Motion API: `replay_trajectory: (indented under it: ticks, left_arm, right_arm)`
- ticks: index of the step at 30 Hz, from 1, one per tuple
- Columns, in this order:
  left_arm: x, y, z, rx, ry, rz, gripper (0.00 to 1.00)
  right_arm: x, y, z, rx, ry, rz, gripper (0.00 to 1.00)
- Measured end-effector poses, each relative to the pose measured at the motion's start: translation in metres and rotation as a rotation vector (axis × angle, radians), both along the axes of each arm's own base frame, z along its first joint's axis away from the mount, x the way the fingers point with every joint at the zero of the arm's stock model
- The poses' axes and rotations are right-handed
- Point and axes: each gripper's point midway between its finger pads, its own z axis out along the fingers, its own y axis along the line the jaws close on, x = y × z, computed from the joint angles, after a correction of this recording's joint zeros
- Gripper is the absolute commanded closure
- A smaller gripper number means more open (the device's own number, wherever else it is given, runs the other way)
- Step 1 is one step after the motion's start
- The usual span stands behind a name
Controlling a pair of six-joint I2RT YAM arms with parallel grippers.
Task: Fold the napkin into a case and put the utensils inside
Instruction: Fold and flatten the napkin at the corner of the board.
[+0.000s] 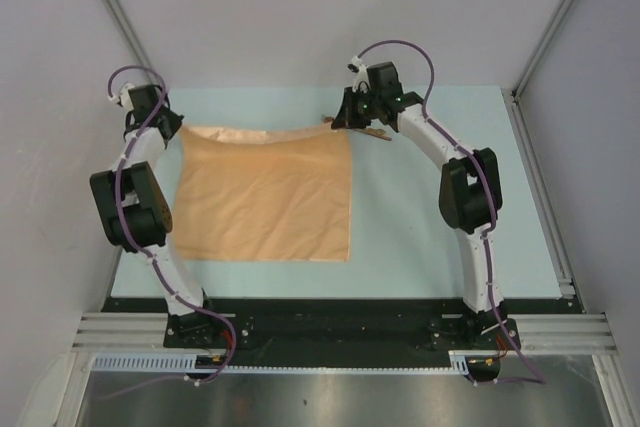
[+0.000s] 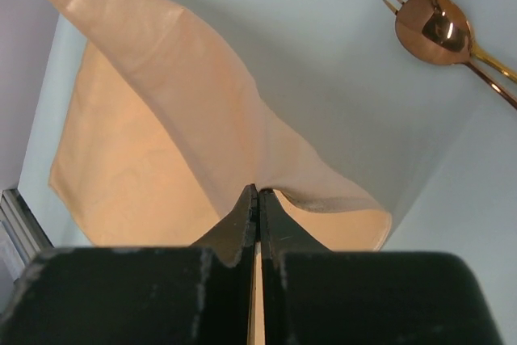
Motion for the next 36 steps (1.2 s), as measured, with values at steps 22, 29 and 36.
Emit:
replay_trajectory:
  ticks: [22, 29, 36]
  left_arm:
    - [-0.216, -0.021, -0.050, -0.009, 0.583, -0.007, 1.00]
    - [-0.244, -0.027, -0.063, -0.025, 0.643, 0.023, 1.00]
    - [-0.261, -0.021, -0.071, 0.003, 0.699, 0.071, 1.00]
  right_arm:
    - [-0.216, 0.003, -0.054, -0.203, 0.295, 0.123, 1.00]
    - [-0.241, -0.013, -0.080, -0.235, 0.329, 0.123, 1.00]
    - [-0.254, -0.018, -0.089, -0.223, 0.337, 0.128, 1.00]
